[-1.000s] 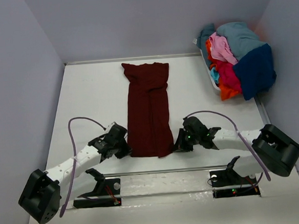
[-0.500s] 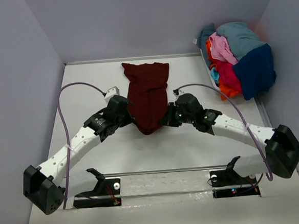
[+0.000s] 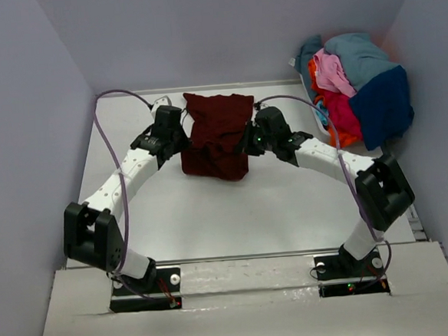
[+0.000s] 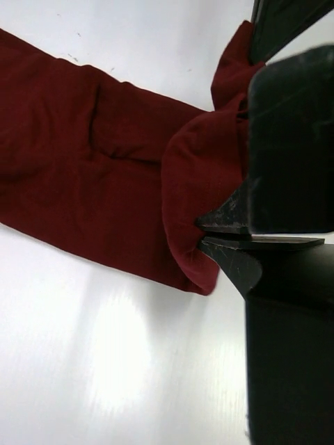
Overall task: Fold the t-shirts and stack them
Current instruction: Fold the folded rectangular tshirt in 1/3 of the way
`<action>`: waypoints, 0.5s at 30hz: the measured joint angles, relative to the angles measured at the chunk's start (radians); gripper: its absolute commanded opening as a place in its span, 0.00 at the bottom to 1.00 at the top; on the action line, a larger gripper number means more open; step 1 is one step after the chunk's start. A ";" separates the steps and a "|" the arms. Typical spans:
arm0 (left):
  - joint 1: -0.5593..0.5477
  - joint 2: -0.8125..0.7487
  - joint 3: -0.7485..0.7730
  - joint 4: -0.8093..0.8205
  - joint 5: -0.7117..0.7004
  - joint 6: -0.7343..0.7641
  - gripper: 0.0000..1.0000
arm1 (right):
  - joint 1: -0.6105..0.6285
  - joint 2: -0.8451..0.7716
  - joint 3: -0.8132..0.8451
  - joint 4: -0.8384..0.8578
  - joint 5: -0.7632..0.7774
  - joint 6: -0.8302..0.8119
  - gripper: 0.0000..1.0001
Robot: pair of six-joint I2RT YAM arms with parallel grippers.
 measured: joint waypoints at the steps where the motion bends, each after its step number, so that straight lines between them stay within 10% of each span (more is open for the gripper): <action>1: 0.005 0.030 0.018 0.015 0.008 0.010 0.06 | -0.004 0.024 0.017 0.002 -0.003 -0.004 0.07; 15: 0.102 0.412 0.275 0.091 0.148 0.117 0.06 | -0.114 0.233 0.156 0.007 -0.017 -0.016 0.07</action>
